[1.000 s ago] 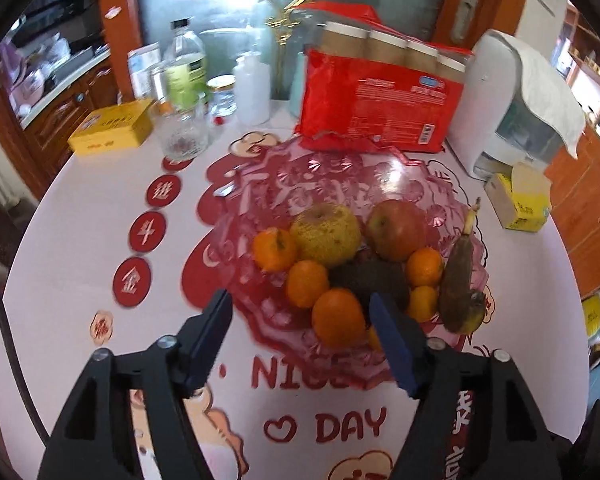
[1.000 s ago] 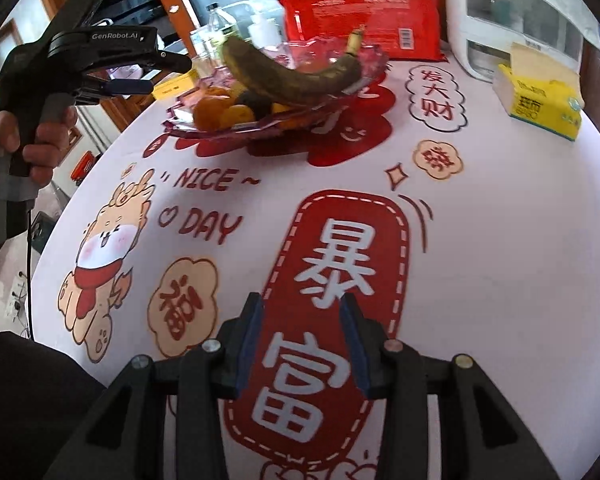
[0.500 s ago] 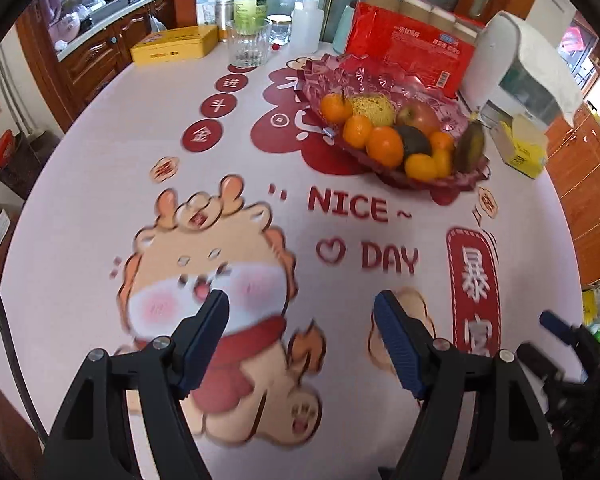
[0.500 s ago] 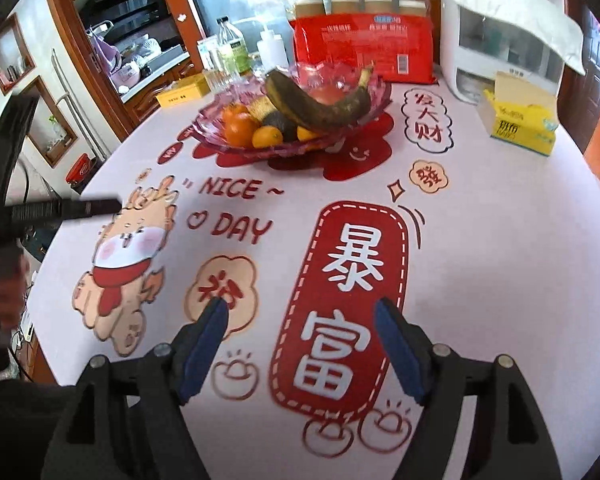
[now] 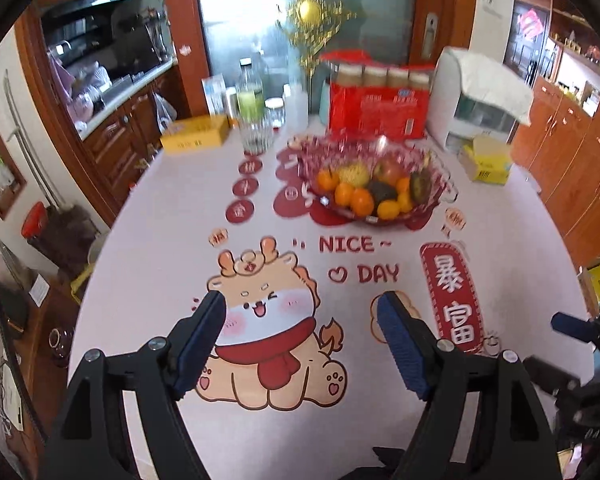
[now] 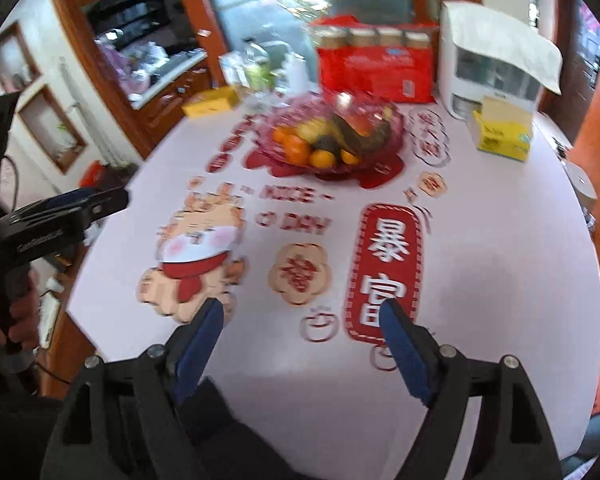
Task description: Organize fruits
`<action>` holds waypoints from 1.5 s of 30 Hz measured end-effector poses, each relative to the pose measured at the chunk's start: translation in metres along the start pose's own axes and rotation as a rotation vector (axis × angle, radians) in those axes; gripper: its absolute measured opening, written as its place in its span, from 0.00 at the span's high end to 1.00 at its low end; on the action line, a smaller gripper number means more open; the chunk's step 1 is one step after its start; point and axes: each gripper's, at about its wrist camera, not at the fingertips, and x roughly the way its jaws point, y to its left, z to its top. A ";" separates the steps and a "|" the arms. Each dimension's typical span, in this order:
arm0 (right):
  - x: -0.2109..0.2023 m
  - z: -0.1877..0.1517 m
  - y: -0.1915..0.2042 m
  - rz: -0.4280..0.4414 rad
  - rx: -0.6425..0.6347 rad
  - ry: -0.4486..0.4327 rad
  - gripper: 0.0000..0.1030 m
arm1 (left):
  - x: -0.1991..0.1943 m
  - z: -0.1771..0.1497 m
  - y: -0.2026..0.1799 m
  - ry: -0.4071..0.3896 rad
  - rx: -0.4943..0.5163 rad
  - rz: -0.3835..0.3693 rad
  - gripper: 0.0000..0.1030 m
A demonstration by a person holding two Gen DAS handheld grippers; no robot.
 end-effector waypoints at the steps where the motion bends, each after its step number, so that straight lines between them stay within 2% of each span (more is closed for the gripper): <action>1: -0.007 0.001 0.005 0.009 -0.007 -0.005 0.22 | -0.010 0.000 -0.001 -0.013 -0.009 -0.005 0.22; 5: -0.025 -0.002 0.017 0.036 0.024 0.001 0.22 | -0.032 -0.005 -0.007 -0.045 -0.027 -0.009 0.22; 7: -0.023 -0.009 0.016 0.038 0.090 0.029 0.21 | -0.038 -0.010 -0.012 -0.050 -0.032 -0.005 0.22; 10: -0.015 -0.017 0.010 0.101 0.195 0.060 0.21 | -0.038 -0.022 -0.019 -0.030 -0.027 -0.024 0.22; 13: -0.009 -0.023 0.009 0.099 0.235 0.069 0.21 | -0.035 -0.030 -0.020 -0.008 -0.031 -0.031 0.22; 20: -0.023 -0.018 0.023 -0.007 0.154 -0.027 0.21 | -0.033 -0.040 -0.020 -0.020 -0.067 0.018 0.20; 21: -0.024 -0.018 0.026 -0.015 0.139 -0.034 0.20 | -0.034 -0.040 -0.020 -0.029 -0.069 0.028 0.18; 23: -0.025 -0.016 0.027 -0.028 0.120 -0.042 0.14 | -0.036 -0.040 -0.021 -0.049 -0.072 0.041 0.08; 27: -0.026 -0.013 0.027 -0.038 0.112 -0.052 0.12 | -0.039 -0.036 -0.024 -0.072 -0.061 0.064 0.01; 30: -0.027 -0.012 0.025 -0.043 0.120 -0.066 0.08 | -0.039 -0.035 -0.027 -0.087 -0.049 0.098 0.00; 31: -0.027 -0.012 0.025 -0.041 0.121 -0.070 0.02 | -0.038 -0.034 -0.027 -0.082 -0.051 0.105 0.00; 32: -0.026 -0.012 0.024 -0.040 0.121 -0.073 0.00 | -0.037 -0.035 -0.027 -0.078 -0.054 0.099 0.00; 45: -0.025 -0.017 0.021 -0.024 0.123 -0.069 0.00 | -0.039 -0.044 -0.029 -0.066 -0.071 0.090 0.00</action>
